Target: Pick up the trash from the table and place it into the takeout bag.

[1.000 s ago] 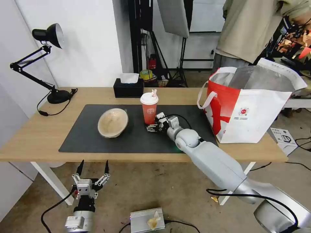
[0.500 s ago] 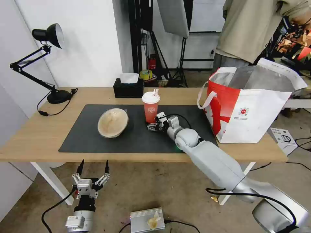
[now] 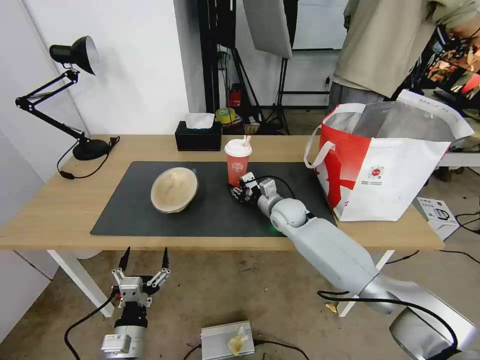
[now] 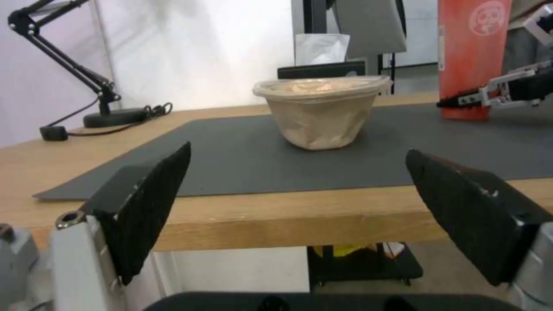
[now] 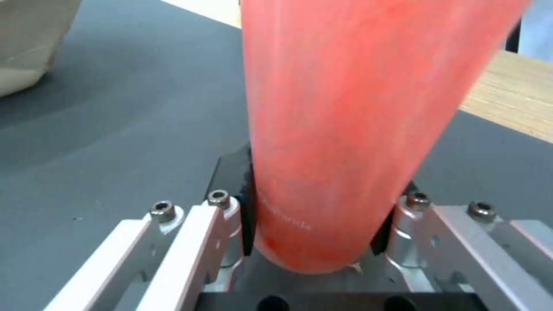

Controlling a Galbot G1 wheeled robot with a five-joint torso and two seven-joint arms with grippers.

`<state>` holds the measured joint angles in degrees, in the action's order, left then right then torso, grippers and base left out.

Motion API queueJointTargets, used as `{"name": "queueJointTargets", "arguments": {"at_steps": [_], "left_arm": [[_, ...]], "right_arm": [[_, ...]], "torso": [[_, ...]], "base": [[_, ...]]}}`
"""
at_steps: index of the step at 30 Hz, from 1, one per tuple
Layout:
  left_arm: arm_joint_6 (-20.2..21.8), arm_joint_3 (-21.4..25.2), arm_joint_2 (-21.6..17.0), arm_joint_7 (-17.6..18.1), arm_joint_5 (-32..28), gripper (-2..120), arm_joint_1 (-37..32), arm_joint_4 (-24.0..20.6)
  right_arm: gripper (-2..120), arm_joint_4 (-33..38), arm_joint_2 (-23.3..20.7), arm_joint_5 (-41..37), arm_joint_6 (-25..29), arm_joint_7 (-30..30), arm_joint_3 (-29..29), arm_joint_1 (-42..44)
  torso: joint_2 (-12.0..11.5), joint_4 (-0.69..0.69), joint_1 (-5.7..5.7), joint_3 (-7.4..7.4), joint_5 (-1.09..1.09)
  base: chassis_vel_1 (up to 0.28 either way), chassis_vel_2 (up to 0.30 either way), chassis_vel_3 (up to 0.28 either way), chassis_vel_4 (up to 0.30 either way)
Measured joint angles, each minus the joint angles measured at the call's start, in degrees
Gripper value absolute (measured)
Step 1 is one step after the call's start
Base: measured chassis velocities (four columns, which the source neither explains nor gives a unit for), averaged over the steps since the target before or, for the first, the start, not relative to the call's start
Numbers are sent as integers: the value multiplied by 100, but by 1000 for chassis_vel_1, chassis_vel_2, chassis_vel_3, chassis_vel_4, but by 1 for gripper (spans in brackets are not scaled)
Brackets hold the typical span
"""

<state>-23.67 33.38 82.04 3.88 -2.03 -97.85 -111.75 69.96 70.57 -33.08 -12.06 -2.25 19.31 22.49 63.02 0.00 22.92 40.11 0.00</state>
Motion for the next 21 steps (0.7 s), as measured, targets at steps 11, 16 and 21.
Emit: {"name": "queueJointTargets", "arguments": {"at_steps": [11,16,21], "left_arm": [[-21,-7,3,-125,7,100,-30,-79],[-4,12,-27,-125,-6,100,-59,-155],[1,35,-31,-120,-13,100,-93,-221]], "right_arm": [[23,256,-188,-44,-3,59,4,-65],[18,481,-284,-183,-45,141,54,-152],[13,658,-381,-294,-112,199,105,-269]], "torso": [[0,0,0,0,0],[0,0,0,0,0],[0,0,0,0,0]], "base": [[0,0,0,0],[0,0,0,0],[0,0,0,0]]}}
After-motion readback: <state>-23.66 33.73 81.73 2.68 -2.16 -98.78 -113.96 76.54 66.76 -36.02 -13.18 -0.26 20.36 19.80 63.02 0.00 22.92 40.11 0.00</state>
